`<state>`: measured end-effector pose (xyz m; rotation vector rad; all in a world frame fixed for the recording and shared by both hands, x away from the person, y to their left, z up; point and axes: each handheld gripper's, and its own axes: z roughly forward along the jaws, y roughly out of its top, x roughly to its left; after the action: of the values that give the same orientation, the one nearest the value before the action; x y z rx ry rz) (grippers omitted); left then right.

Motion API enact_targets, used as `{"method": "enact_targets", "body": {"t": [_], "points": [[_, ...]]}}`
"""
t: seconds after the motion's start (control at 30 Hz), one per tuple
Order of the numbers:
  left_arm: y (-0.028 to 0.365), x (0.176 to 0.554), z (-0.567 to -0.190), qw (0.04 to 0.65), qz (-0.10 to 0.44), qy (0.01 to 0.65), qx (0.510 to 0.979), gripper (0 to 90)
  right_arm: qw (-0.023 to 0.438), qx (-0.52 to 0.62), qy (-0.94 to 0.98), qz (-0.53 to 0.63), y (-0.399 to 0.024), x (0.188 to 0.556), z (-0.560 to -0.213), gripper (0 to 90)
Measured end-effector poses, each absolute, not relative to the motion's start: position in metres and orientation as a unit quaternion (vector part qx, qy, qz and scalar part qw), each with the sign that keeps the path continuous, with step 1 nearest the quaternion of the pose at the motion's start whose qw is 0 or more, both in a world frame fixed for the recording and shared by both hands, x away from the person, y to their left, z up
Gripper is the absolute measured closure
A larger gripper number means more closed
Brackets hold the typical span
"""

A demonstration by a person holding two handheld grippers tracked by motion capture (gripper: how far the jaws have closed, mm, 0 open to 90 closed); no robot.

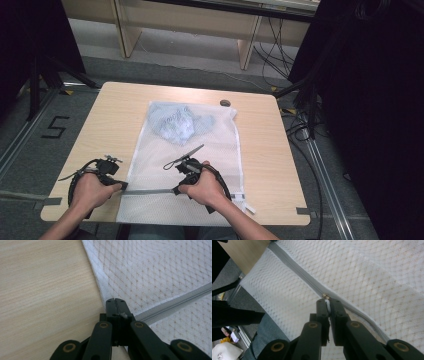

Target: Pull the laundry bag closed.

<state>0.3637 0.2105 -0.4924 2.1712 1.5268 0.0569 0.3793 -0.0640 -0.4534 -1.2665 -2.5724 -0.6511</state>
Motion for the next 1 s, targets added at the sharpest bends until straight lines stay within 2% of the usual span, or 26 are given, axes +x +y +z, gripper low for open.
{"method": "enact_targets", "body": {"t": [0.1, 0.27, 0.3, 0.9, 0.93, 1.0], "points": [[0.212, 0.365, -0.493, 0.240, 0.027, 0.546, 0.802, 89.9, 0.090, -0.413, -0.877, -0.228, -0.067, 0.381, -0.455, 87.1], [0.212, 0.365, -0.493, 0.240, 0.026, 0.546, 0.802, 89.9, 0.096, -0.417, -0.876, -0.222, -0.069, 0.382, -0.452, 87.1], [0.210, 0.364, -0.493, 0.244, 0.023, 0.562, 0.790, 89.9, 0.098, -0.427, -0.872, -0.217, -0.069, 0.381, -0.451, 87.1], [0.211, 0.365, -0.493, 0.243, 0.027, 0.549, 0.799, 89.9, 0.098, -0.434, -0.868, -0.220, -0.075, 0.380, -0.452, 87.1], [0.209, 0.363, -0.493, 0.245, 0.021, 0.563, 0.789, 89.9, 0.095, -0.426, -0.871, -0.224, -0.077, 0.381, -0.453, 87.1], [0.212, 0.365, -0.493, 0.243, 0.027, 0.548, 0.800, 89.9, 0.096, -0.429, -0.871, -0.219, -0.079, 0.381, -0.452, 87.1]]}}
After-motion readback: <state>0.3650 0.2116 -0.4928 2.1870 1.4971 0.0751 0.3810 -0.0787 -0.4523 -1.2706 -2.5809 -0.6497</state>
